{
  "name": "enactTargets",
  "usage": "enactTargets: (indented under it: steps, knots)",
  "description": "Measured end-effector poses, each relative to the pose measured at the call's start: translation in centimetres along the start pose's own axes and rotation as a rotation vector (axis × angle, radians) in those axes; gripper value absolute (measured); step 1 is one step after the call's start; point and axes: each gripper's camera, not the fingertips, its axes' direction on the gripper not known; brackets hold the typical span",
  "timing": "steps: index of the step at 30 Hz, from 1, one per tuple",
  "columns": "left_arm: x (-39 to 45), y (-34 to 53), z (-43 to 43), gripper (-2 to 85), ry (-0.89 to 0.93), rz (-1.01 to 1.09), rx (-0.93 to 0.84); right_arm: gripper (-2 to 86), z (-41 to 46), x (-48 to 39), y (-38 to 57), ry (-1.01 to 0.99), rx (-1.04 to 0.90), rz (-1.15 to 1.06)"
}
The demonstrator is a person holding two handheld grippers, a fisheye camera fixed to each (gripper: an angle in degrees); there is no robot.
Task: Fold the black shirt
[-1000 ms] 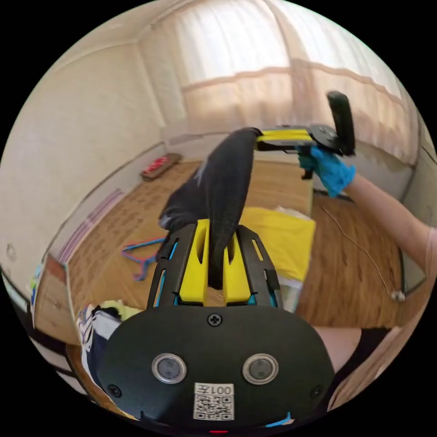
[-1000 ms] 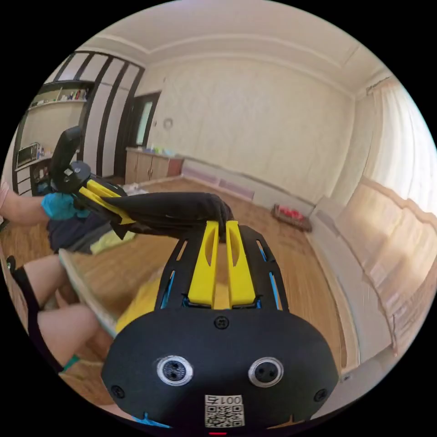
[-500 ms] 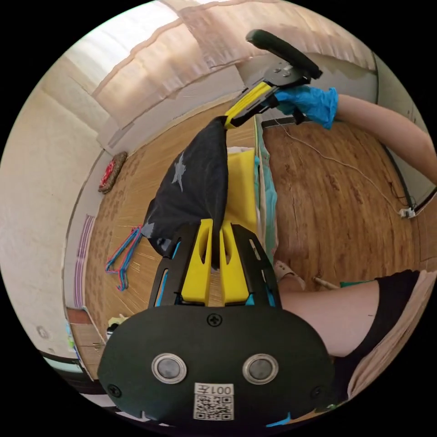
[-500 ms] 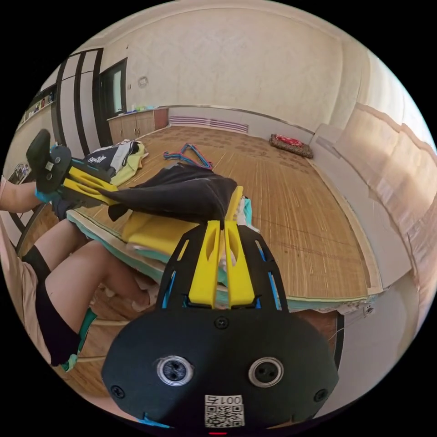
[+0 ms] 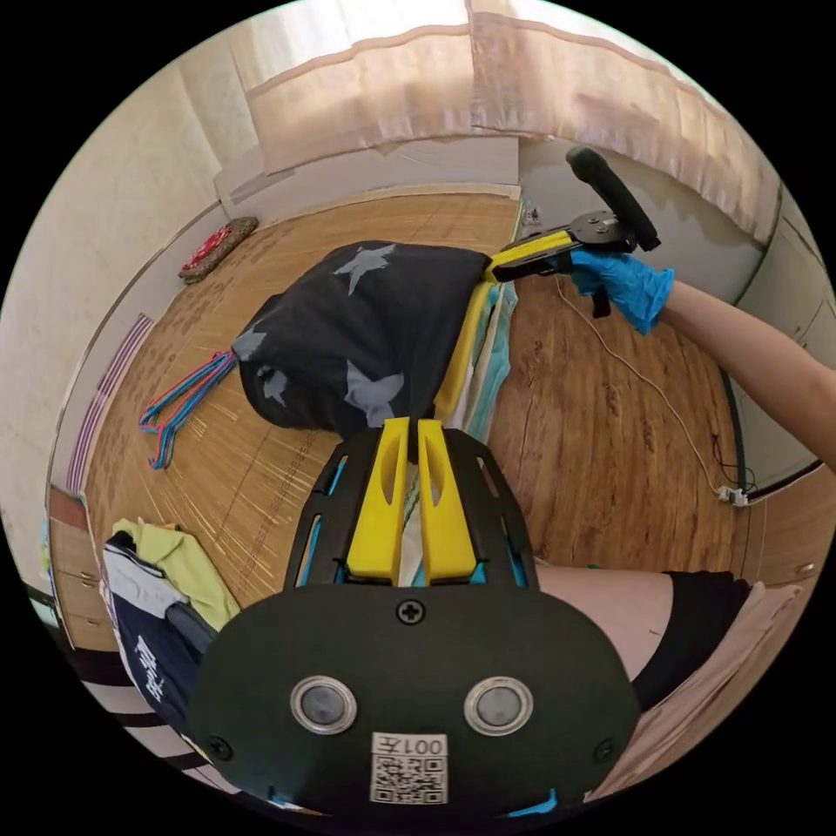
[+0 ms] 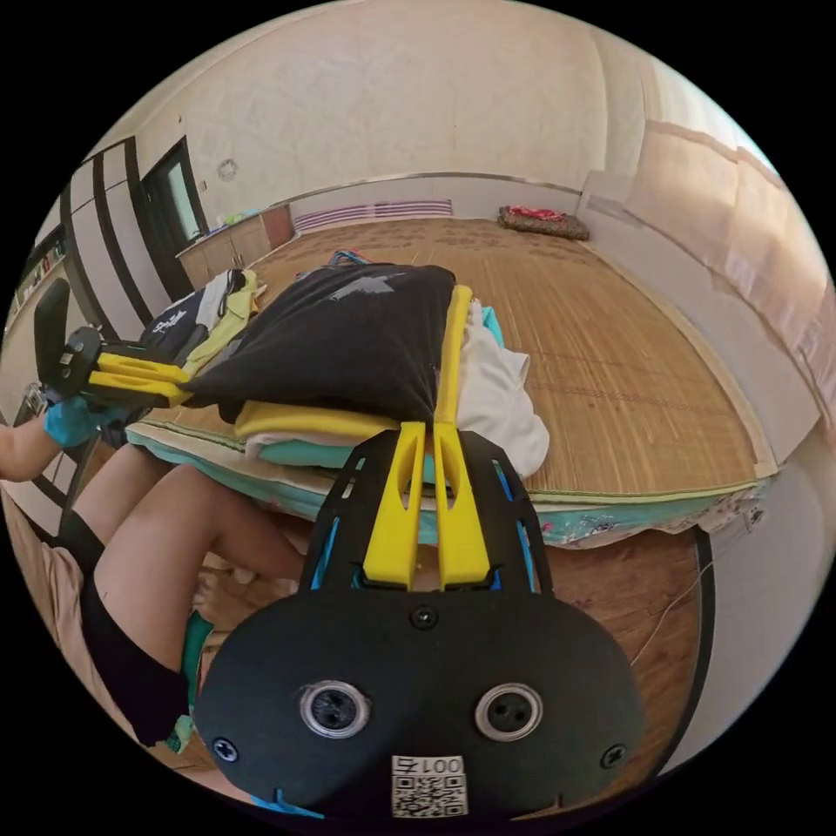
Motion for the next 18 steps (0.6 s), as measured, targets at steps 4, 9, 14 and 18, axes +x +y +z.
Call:
enactTargets:
  steps: [4,9,14,18]
  knots:
    - [-2.8,3.8,-2.5,-0.7,-0.084,-0.144,0.021,0.6,-0.6,-2.6,0.3,0.12,-0.062,-0.059]
    - [-7.3,10.2,-5.1,0.1,-0.227,-0.402,0.025,0.5,-1.7,-6.4,1.7,0.229,-0.076,-0.128]
    - [-11.1,18.1,-7.7,0.4,-0.273,-0.616,0.006,0.5,-3.6,-10.4,3.5,0.155,0.01,-0.087]
    - [-12.5,23.4,-9.3,0.5,-0.332,-0.73,0.022,0.5,-4.1,-13.3,4.8,0.047,0.066,-0.038]
